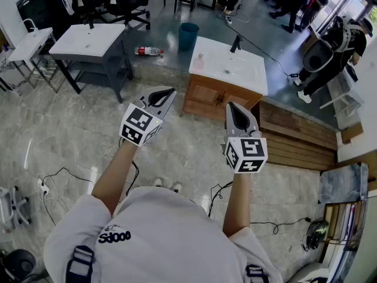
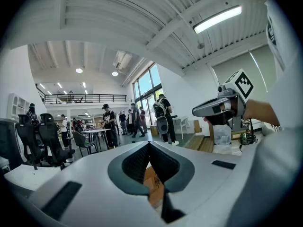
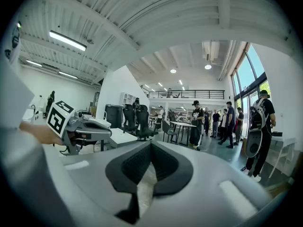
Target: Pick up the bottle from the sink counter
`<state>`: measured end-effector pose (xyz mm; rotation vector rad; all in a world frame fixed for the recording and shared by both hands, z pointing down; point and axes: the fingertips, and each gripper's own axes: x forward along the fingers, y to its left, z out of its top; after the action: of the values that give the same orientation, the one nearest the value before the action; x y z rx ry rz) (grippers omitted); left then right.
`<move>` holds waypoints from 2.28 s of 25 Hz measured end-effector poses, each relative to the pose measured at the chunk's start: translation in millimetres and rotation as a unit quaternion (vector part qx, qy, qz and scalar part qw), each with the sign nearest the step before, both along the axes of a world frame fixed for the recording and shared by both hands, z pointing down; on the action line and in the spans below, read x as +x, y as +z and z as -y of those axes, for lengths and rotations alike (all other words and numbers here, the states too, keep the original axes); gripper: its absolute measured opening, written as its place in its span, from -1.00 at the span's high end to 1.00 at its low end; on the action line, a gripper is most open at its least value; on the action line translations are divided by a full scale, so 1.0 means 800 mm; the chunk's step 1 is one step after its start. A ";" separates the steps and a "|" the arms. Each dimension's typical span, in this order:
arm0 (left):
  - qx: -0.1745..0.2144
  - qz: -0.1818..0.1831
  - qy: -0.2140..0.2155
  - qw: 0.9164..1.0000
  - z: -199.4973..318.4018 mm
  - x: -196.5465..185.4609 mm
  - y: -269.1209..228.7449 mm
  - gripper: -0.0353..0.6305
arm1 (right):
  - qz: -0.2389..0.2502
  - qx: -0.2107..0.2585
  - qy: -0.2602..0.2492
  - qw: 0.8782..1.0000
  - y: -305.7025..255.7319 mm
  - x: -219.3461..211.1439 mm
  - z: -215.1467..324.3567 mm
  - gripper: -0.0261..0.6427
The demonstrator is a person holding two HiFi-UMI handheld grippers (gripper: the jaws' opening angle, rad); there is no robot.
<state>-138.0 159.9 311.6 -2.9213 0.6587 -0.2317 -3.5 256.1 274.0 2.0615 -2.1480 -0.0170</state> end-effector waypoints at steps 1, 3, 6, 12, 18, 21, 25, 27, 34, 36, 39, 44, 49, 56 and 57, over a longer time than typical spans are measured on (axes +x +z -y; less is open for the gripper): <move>0.001 0.001 0.000 1.000 0.000 0.002 0.000 0.88 | 0.001 0.000 0.000 1.000 0.001 0.003 0.000 0.89; 0.002 0.003 0.000 1.000 0.001 0.006 0.000 0.88 | 0.003 0.001 0.002 1.000 0.002 0.008 0.001 0.89; -0.001 0.002 -0.002 1.000 0.002 0.010 0.002 0.88 | 0.014 0.007 0.007 1.000 0.003 0.016 0.002 0.89; -0.006 0.004 -0.010 1.000 0.008 0.025 0.008 0.88 | 0.013 0.007 -0.002 1.000 0.007 0.032 0.011 0.89; -0.019 -0.004 -0.020 1.000 0.008 0.035 0.012 0.88 | -0.007 -0.012 -0.015 1.000 0.016 0.041 0.018 0.90; -0.022 -0.001 -0.026 0.999 0.010 0.038 0.017 0.88 | -0.003 -0.018 -0.023 1.000 0.024 0.044 0.023 0.90; -0.035 -0.001 -0.032 0.999 0.020 0.044 0.030 0.88 | -0.003 -0.020 -0.024 0.999 0.034 0.055 0.031 0.90; -0.036 0.000 -0.035 0.999 0.030 0.048 0.035 0.88 | -0.003 -0.021 -0.022 1.000 0.038 0.064 0.040 0.90; -0.033 0.010 -0.040 0.999 0.089 0.075 0.051 0.88 | -0.011 -0.029 -0.010 0.999 0.055 0.096 0.094 0.89; -0.030 0.011 -0.039 0.999 0.113 0.085 0.054 0.88 | -0.013 -0.029 -0.010 0.999 0.059 0.105 0.116 0.89; -0.021 0.013 -0.042 0.999 0.156 0.095 0.055 0.88 | -0.012 -0.027 -0.009 1.000 0.062 0.116 0.156 0.89; -0.014 0.021 -0.037 0.999 0.231 0.117 0.057 0.88 | 0.002 -0.027 -0.010 1.000 0.069 0.133 0.227 0.89; -0.018 0.021 -0.030 0.999 0.292 0.137 0.058 0.88 | 0.009 -0.034 -0.006 0.999 0.075 0.148 0.286 0.89; -0.027 0.030 -0.014 0.999 0.359 0.161 0.067 0.88 | 0.014 -0.045 0.001 0.999 0.082 0.164 0.354 0.89; -0.028 0.031 -0.012 0.999 0.368 0.165 0.069 0.88 | 0.017 -0.046 0.003 0.999 0.083 0.168 0.362 0.89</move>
<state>-6.1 -134.3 366.4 -2.9469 0.6893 -0.3486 131.0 -33.7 340.1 2.0312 -2.1199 0.1164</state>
